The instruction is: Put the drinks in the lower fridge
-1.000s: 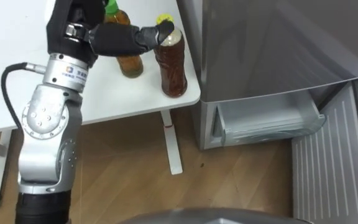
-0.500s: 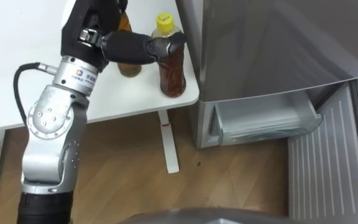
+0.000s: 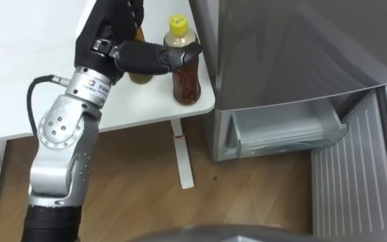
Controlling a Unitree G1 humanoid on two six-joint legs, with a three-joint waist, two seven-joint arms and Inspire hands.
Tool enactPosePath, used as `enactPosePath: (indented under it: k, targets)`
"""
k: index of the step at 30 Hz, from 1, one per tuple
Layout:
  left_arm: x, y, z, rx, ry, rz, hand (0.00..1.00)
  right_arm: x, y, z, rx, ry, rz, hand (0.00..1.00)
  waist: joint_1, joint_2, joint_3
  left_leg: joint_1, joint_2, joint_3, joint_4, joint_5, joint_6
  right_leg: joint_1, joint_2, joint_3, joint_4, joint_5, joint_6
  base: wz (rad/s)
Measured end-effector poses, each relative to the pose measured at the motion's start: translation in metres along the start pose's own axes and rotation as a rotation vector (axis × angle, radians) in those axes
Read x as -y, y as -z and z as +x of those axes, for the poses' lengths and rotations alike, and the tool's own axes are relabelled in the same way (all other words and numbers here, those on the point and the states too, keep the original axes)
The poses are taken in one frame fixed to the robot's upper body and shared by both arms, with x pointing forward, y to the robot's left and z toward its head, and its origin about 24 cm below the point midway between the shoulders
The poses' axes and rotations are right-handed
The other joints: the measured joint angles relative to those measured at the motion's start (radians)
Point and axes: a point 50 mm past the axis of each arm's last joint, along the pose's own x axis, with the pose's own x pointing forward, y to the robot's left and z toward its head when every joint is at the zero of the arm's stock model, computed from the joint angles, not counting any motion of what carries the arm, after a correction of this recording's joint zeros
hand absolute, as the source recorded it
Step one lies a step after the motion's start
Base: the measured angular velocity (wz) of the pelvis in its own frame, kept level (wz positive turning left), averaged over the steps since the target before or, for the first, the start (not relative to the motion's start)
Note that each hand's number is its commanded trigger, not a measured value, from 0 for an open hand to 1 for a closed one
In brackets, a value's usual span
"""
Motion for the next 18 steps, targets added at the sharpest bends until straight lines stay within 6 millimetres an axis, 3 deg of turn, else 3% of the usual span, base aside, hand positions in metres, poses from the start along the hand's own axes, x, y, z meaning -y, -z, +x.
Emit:
enactPosePath:
  k: [8,18]
  targets:
    - [-0.002,0.013,-0.001,-0.066,-0.016,-0.019,0.0,-0.001,0.005,0.0,-0.016,0.015,-0.02,0.0,0.004,0.01,-0.0036,-0.001,0.001,0.001,-0.002,0.0,0.0,-0.015,0.001,0.01,0.009,0.0,0.0,-0.01]
    - [-0.001,0.023,-0.003,-0.109,-0.025,-0.068,0.0,-0.002,0.007,0.0,-0.03,0.009,-0.025,0.0,0.004,0.02,-0.0015,0.003,0.001,0.001,-0.01,0.0,0.0,-0.012,0.002,0.011,0.009,0.0,0.0,0.0]
